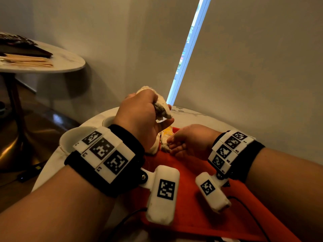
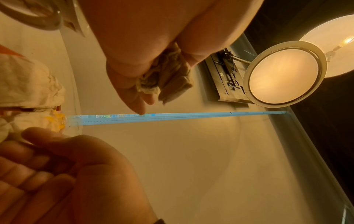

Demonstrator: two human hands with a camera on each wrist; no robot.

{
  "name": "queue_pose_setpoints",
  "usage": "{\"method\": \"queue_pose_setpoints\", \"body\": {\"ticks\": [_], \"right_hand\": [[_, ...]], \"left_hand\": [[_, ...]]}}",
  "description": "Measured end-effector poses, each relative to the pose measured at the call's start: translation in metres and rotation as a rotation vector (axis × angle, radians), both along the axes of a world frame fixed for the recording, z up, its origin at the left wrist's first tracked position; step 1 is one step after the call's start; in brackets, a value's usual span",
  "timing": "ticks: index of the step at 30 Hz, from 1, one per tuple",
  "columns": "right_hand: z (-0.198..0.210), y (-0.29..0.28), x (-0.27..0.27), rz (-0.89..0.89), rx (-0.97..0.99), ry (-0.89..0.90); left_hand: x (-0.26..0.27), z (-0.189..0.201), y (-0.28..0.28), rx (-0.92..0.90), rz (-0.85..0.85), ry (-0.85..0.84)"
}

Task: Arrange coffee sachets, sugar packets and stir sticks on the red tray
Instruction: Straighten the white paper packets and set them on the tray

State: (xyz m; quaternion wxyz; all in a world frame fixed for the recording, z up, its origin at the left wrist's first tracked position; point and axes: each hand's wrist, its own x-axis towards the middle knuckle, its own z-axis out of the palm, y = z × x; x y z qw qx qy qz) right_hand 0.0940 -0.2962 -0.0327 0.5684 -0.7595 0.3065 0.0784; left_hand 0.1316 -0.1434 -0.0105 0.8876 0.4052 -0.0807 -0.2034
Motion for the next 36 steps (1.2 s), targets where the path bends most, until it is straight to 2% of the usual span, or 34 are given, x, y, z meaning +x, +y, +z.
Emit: {"method": "queue_pose_setpoints", "body": {"ticks": [4, 9, 13, 17, 23, 36], "right_hand": [[0.000, 0.000, 0.000, 0.027, -0.037, -0.012], [0.011, -0.011, -0.008, 0.056, -0.303, -0.185], [0.028, -0.014, -0.018, -0.046, -0.128, -0.491], [0.045, -0.005, -0.031, 0.014, -0.052, -0.628], [0.045, 0.009, -0.038, 0.143, -0.088, -0.654], [0.040, 0.007, -0.040, 0.074, -0.040, -0.678]], "left_hand": [[-0.003, 0.003, 0.000, -0.009, -0.023, 0.002], [-0.006, 0.001, -0.002, 0.011, -0.066, -0.064], [-0.008, 0.001, -0.004, -0.003, -0.129, -0.089], [-0.015, 0.000, -0.003, -0.017, -0.188, -0.125], [-0.014, -0.004, -0.002, 0.030, -0.199, -0.099], [-0.012, -0.004, -0.003, 0.023, -0.175, -0.097]]}}
